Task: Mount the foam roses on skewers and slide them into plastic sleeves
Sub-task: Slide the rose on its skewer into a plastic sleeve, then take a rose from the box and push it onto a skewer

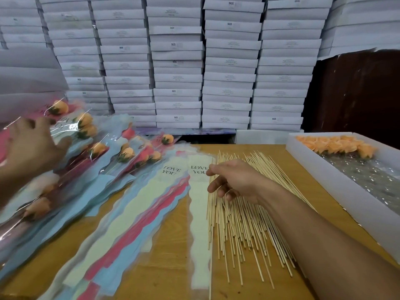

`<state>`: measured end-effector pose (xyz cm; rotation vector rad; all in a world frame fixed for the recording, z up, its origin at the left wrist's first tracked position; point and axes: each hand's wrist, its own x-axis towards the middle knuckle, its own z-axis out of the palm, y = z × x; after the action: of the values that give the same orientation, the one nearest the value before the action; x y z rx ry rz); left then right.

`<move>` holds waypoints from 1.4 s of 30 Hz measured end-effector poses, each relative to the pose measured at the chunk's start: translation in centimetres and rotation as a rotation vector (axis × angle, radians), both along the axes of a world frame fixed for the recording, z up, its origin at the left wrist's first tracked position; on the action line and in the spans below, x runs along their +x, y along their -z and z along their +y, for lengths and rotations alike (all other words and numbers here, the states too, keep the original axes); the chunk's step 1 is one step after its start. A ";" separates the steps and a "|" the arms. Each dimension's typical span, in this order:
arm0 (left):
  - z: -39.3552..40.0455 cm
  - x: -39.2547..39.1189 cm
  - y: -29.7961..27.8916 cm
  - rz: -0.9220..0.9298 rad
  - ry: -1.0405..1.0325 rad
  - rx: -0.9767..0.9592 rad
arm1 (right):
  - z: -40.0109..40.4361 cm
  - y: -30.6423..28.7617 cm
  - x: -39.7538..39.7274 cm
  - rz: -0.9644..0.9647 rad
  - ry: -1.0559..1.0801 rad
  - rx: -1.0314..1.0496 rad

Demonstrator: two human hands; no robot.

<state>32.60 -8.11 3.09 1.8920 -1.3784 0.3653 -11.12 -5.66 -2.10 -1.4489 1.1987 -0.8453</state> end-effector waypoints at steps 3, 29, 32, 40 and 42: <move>0.3 -7.6 -0.4 -0.037 0.098 0.060 | 0.0 0.1 -0.1 0.049 0.015 -0.018; 1.9 -34.1 8.0 0.344 0.651 0.096 | -1.3 0.5 -3.4 0.757 0.266 -0.246; 2.0 -34.4 8.0 0.329 0.655 0.117 | -1.6 0.4 -4.2 0.759 0.298 -0.236; 1.9 -34.1 7.8 0.293 0.606 0.182 | -2.0 0.9 -5.3 0.732 0.330 -0.207; 1.8 -34.1 7.8 0.291 0.601 0.192 | -2.2 1.1 -5.5 0.735 0.339 -0.190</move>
<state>-1.54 -6.29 -4.66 1.4963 -1.7285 -0.3353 -16.65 -7.87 -3.18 -1.8164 1.9983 -0.6705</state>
